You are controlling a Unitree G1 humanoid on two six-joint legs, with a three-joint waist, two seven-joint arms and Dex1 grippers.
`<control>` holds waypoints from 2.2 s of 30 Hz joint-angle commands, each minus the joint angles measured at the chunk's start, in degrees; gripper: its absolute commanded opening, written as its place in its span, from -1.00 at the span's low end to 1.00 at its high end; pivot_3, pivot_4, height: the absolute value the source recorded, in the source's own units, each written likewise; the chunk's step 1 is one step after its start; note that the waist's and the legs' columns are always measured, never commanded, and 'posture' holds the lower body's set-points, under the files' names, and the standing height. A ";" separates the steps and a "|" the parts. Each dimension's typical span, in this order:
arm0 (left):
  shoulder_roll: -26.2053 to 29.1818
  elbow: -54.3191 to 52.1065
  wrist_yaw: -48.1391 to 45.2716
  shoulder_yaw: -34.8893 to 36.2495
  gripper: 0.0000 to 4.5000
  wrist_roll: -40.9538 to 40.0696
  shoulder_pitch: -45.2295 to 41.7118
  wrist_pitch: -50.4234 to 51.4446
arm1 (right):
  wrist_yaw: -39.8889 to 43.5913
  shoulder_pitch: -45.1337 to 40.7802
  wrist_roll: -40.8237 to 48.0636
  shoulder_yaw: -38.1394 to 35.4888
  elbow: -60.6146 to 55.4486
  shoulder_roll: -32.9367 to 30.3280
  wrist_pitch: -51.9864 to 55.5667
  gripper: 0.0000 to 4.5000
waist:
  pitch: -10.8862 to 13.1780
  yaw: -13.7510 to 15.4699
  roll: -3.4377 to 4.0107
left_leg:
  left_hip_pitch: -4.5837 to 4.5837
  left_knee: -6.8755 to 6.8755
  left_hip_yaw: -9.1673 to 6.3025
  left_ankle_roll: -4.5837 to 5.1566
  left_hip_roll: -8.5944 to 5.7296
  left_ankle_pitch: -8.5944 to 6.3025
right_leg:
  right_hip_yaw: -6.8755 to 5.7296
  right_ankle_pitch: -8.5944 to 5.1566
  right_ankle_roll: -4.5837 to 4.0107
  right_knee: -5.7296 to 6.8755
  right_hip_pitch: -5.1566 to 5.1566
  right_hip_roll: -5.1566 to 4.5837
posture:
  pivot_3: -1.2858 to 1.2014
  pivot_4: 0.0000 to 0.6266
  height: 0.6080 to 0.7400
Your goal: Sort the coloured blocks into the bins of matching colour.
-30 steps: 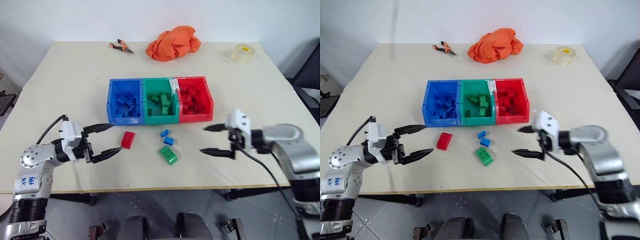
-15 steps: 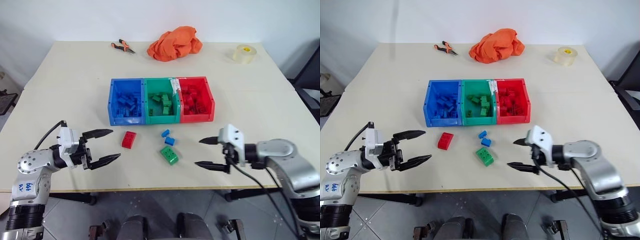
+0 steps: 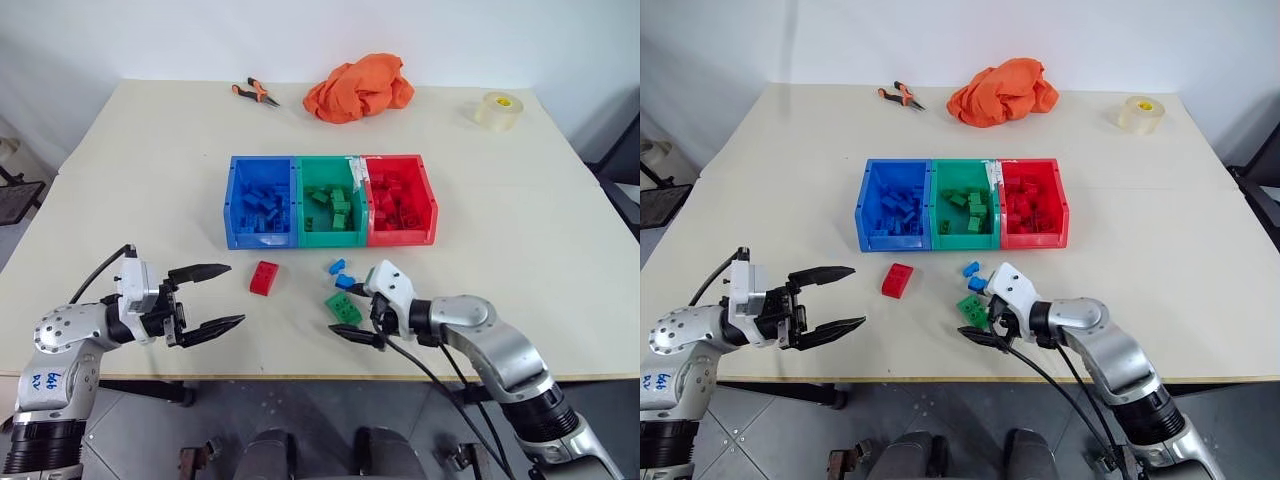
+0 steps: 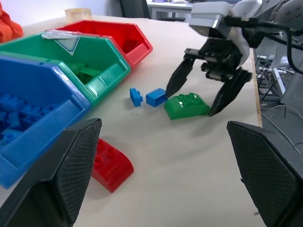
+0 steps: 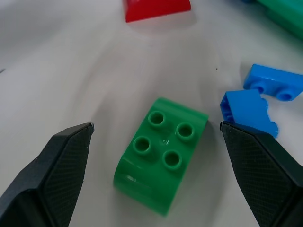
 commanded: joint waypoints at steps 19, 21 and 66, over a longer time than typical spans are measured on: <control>0.06 -0.65 0.79 1.36 1.00 -0.93 -1.37 -0.33 | 2.41 1.82 0.38 -1.99 -3.12 -2.99 -5.97 -0.35 | -0.02 -0.04 -0.03 | 0.02 -0.01 0.02 0.00 0.02 0.00 | 0.00 0.00 0.00 0.01 -0.01 0.03 | 0.03 -0.52 1.00; -0.07 -0.47 0.84 1.35 1.00 -0.87 -1.39 -0.49 | 4.94 0.00 4.15 -4.61 -4.98 -3.69 -4.92 -0.35 | -0.01 0.00 -0.02 | 0.00 -0.01 0.03 0.00 0.02 0.00 | 0.00 0.00 0.00 0.00 -0.02 0.02 | 0.03 -0.52 1.00; -2.41 8.21 -0.51 -2.65 1.00 0.85 -8.27 -6.64 | 24.77 5.30 5.68 -21.73 9.88 -26.45 -15.93 0.99 | 0.02 -0.22 0.03 | 0.10 -0.03 0.23 0.01 0.10 -0.02 | -0.03 0.00 -0.02 -0.20 0.12 0.07 | 0.03 -0.52 1.00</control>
